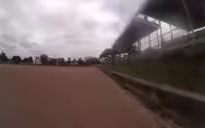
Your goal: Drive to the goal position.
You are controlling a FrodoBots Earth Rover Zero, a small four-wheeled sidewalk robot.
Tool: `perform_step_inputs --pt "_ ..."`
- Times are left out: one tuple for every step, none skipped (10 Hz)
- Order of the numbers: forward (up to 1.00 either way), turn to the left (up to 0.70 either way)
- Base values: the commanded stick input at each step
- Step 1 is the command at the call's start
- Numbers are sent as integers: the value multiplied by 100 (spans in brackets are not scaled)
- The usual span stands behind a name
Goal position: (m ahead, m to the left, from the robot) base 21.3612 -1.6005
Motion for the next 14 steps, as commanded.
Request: perform_step_inputs --pt "70 0" --pt "70 0" --pt "70 0" --pt "70 0" --pt "70 0" --pt "70 0" --pt "70 0" --pt "70 0" --pt "70 -1" --pt "70 -3" --pt "70 0" --pt "70 0" --pt "70 0" --pt "70 0"
